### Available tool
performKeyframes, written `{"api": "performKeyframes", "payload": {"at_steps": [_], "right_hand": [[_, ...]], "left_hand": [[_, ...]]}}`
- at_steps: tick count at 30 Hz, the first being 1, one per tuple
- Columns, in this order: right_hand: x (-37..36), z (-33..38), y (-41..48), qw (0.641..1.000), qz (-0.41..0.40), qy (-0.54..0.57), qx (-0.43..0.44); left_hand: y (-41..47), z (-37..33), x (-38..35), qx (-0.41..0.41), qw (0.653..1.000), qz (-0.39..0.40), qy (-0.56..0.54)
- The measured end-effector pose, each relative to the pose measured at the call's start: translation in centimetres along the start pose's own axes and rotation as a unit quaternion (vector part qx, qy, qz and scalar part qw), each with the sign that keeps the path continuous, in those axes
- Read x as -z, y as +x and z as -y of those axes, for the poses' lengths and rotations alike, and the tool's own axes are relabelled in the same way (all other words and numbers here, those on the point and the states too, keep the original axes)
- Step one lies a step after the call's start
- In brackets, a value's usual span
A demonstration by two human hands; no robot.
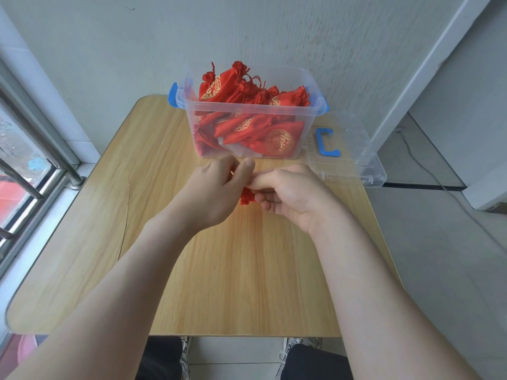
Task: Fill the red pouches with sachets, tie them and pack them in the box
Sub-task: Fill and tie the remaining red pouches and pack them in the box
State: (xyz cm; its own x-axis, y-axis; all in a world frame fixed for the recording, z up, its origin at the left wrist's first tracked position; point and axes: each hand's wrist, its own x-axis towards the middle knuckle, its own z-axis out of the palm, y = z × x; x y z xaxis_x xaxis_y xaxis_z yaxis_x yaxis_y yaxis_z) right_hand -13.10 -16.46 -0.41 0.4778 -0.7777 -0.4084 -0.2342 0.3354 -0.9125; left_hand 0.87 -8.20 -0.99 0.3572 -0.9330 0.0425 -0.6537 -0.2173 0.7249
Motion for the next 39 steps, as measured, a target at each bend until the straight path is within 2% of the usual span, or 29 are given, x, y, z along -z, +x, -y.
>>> {"api": "performKeyframes", "payload": {"at_steps": [7, 16, 20, 26, 32, 34, 36, 39], "right_hand": [[0.4, -0.3, -0.2, 0.999, 0.019, -0.034, 0.038], [0.0, 0.0, -0.8, 0.974, -0.042, -0.216, 0.060], [-0.5, -0.4, -0.5, 0.945, -0.082, -0.304, 0.087], [-0.6, -0.7, -0.3, 0.915, -0.109, -0.368, 0.125], [-1.2, -1.3, -0.2, 0.839, -0.157, -0.477, 0.207], [-1.3, -1.4, 0.0, 0.848, -0.159, -0.463, 0.203], [-1.1, -1.3, 0.1, 0.878, -0.154, -0.414, 0.186], [-0.6, -0.8, 0.1, 0.915, -0.170, -0.316, 0.184]], "left_hand": [[0.6, 1.3, 0.1, -0.031, 0.997, -0.041, 0.054], [-0.1, 1.1, 0.6, -0.022, 0.997, -0.066, 0.040], [0.0, 1.1, 0.5, -0.014, 0.996, -0.069, 0.053], [0.6, 2.1, 0.3, -0.002, 0.994, -0.068, 0.087], [0.6, 1.8, -0.1, -0.011, 0.995, -0.060, 0.082], [0.5, 1.6, -0.1, -0.047, 0.993, -0.078, 0.072], [0.5, 1.5, 0.0, -0.081, 0.990, -0.092, 0.064], [0.5, 1.6, 0.2, -0.107, 0.991, -0.051, 0.056]]}}
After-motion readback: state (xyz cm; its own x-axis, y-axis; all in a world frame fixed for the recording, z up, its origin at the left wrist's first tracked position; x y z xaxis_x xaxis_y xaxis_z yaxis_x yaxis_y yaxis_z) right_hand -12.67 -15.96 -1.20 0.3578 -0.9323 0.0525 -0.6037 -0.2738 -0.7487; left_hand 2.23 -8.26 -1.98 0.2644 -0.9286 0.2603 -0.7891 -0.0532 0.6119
